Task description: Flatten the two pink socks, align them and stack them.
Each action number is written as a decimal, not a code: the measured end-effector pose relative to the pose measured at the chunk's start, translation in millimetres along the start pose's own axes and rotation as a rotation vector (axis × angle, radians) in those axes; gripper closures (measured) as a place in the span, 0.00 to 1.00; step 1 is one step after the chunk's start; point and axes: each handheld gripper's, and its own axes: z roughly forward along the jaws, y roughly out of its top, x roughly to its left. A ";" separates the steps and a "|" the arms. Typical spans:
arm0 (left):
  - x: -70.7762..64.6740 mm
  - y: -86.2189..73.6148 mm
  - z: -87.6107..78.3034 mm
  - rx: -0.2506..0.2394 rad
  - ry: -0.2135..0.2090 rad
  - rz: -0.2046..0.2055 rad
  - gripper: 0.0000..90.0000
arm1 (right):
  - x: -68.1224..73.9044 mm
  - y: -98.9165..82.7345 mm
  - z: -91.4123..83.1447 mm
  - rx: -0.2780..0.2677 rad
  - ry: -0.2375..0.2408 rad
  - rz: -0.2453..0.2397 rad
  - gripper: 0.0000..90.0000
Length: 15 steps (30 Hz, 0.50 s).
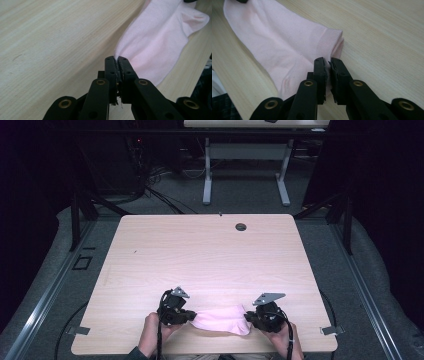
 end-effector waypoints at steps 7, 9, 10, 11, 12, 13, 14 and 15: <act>-1.9 -2.2 -1.6 -0.001 0.063 0.040 0.72 | 0.1 -1.9 4.5 0.011 -0.031 -0.012 0.85; -1.5 -2.6 -6.4 -0.024 0.079 0.044 0.58 | -2.3 -1.7 1.2 -0.007 -0.030 -0.003 0.80; -1.3 -2.8 -8.6 -0.033 0.092 0.043 0.52 | -4.4 -1.4 -1.8 -0.015 -0.030 0.002 0.77; -0.5 -3.3 -12.6 -0.049 0.103 0.047 0.47 | -4.9 -1.6 -3.8 -0.027 -0.029 0.011 0.75; 0.3 -3.4 -16.2 -0.057 0.114 0.048 0.42 | -6.7 -1.7 -7.3 -0.042 -0.032 0.017 0.70; 0.3 -3.4 -16.2 -0.057 0.114 0.048 0.38 | -6.7 -1.7 -7.3 -0.042 -0.032 0.017 0.70; 1.2 -3.4 -21.0 -0.074 0.130 0.046 0.33 | -10.0 -1.3 -14.5 -0.069 -0.043 0.020 0.64; 1.5 -2.8 -27.0 -0.085 0.174 0.056 0.30 | -11.2 -0.8 -17.6 -0.080 -0.047 0.022 0.62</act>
